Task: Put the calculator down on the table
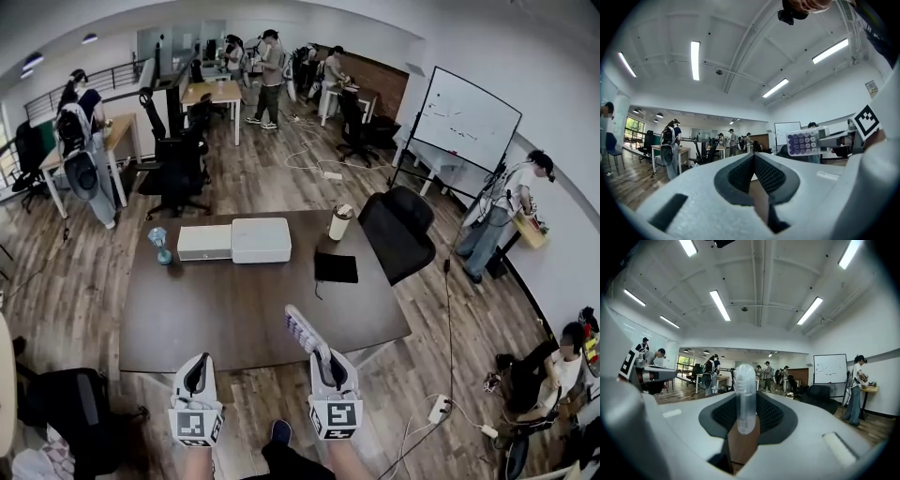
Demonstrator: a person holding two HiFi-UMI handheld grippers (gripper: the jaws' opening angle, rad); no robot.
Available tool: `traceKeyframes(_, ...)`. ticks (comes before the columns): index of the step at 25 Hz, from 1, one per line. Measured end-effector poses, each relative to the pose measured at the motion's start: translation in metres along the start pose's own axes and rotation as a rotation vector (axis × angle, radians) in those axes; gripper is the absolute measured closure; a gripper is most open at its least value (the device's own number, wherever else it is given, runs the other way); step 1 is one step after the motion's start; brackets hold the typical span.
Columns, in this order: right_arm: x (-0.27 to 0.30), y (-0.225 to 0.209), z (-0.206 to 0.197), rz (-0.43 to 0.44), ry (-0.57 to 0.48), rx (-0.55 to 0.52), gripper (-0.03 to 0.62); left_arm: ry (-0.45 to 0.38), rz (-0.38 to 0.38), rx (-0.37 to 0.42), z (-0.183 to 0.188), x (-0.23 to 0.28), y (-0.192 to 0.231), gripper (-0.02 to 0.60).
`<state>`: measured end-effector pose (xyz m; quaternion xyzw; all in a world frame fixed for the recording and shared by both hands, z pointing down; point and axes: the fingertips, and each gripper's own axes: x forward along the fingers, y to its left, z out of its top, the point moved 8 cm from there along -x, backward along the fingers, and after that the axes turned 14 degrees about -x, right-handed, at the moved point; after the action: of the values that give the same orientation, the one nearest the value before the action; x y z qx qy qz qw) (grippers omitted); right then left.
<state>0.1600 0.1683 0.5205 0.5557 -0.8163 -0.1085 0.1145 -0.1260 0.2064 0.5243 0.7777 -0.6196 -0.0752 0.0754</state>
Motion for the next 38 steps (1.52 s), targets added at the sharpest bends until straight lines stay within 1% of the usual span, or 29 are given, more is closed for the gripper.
traceKeyframes(4, 0.030, -0.016, -0.005, 0.019, 0.003, 0.012, 0.484, 0.004, 0.016, 0.013, 0.007, 0.031, 0.002, 0.584)
traceKeyframes(14, 0.097, -0.061, -0.011, 0.039, -0.015, 0.015, 0.484, -0.012, 0.017, 0.033, 0.014, 0.111, -0.005, 0.584)
traceKeyframes(20, 0.135, -0.073, -0.013, 0.060, -0.030, 0.018, 0.484, -0.021, 0.038, 0.034, 0.012, 0.139, 0.000, 0.584)
traceKeyframes(26, 0.162, -0.074, -0.015, 0.087, -0.026, 0.027, 0.484, -0.009, 0.080, 0.039, 0.013, 0.149, 0.013, 0.584)
traceKeyframes(30, 0.170, -0.071, -0.018, 0.108, -0.017, 0.025, 0.484, -0.011, 0.105, 0.026, 0.012, 0.153, 0.019, 0.584)
traceKeyframes(34, 0.183, -0.069, -0.022, 0.116, -0.015, 0.018, 0.484, -0.007, 0.096, 0.031, 0.009, 0.167, 0.024, 0.584)
traceKeyframes(38, 0.208, -0.061, -0.015, 0.107, -0.012, 0.014, 0.484, -0.020, 0.086, 0.032, 0.016, 0.183, 0.047, 0.584)
